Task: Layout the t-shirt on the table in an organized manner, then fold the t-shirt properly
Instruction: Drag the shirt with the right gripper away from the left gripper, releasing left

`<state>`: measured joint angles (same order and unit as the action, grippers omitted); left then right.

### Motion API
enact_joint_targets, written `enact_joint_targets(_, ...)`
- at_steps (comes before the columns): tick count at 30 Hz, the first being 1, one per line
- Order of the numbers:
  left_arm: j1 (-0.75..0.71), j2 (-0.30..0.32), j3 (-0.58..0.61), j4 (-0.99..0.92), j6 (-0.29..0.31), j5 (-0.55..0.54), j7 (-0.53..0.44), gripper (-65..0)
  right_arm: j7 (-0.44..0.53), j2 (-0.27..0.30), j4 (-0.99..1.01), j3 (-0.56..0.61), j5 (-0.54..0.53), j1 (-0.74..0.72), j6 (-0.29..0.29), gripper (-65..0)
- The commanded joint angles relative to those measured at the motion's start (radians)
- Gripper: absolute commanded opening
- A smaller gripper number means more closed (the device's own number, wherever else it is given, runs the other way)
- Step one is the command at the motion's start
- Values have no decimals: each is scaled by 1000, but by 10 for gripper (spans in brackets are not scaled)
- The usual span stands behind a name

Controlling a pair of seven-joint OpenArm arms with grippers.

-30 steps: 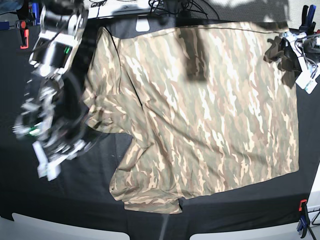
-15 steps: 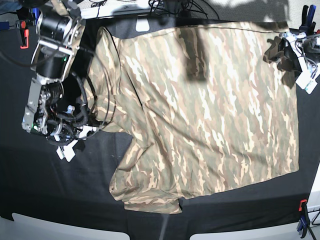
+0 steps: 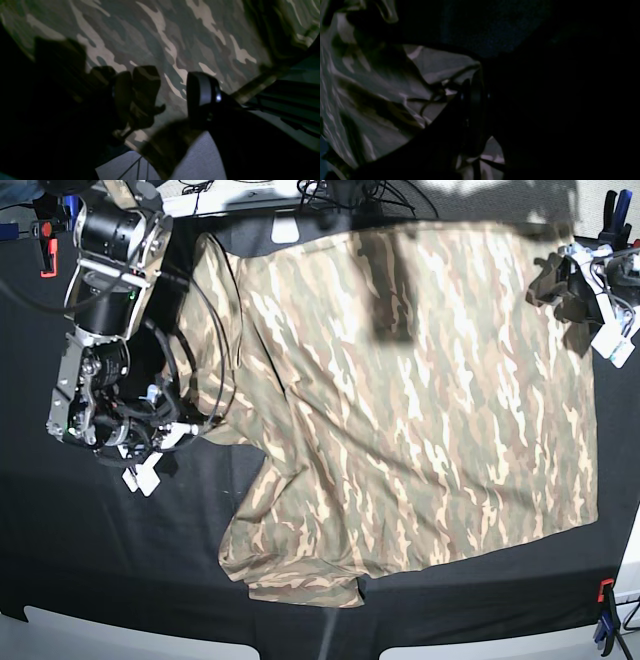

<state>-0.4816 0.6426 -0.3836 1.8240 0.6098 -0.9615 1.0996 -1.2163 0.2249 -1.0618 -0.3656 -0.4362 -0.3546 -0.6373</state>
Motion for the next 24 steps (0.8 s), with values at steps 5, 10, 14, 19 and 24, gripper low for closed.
enact_joint_targets(5,2,17,-8,15,3,-17,-10,-324,-4,66,-15,-2,-9,-27,-15,-650)
enact_joint_targets(10,2,17,-8,15,3,-16,-16,-324,-5,168,-15,-2,-10,-27,-15,-650)
enact_joint_targets(14,2,17,-8,15,3,-17,-17,-324,-6,240,-15,-2,-10,-27,-14,-650)
enact_joint_targets(19,2,17,-8,15,3,-17,-17,-323,-8,329,-15,-8,-9,-27,-14,-650)
enact_joint_targets(24,2,17,-8,15,3,-16,-17,-324,-8,394,-15,-95,-9,-26,-14,-650)
